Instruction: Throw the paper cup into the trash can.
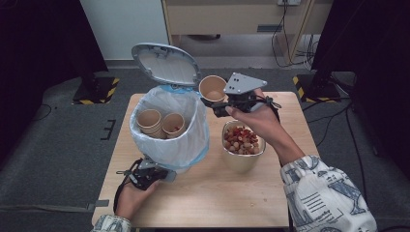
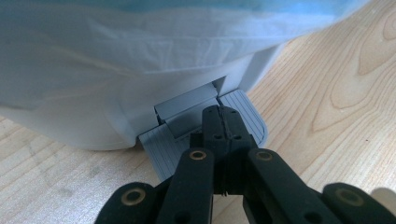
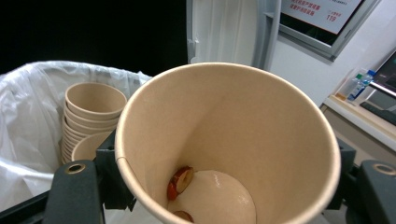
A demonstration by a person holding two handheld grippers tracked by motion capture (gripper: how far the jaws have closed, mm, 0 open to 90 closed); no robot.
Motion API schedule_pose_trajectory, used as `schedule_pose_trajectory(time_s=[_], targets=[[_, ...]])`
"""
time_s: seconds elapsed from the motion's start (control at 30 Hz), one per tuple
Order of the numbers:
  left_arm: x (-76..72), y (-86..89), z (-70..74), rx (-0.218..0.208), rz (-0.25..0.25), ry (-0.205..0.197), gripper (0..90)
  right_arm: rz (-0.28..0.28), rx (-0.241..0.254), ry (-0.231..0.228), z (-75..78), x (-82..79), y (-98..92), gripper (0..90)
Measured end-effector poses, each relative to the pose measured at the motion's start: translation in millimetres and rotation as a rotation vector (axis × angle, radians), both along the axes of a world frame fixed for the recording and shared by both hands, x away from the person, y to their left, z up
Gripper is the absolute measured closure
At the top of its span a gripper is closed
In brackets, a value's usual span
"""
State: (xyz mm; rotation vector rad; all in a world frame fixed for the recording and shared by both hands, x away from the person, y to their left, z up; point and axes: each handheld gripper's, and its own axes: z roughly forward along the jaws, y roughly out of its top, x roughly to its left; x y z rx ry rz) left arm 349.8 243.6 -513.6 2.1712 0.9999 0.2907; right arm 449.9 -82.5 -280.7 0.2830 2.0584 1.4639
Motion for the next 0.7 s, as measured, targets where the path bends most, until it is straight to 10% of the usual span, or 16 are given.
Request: schedule_pose_trajectory(time_s=[0.7], targets=[[-0.1,-1.0,0.0,0.0,-0.003,0.002,90.0,0.043,0.047,0.041,5.1,0.6,23.4,27.3]])
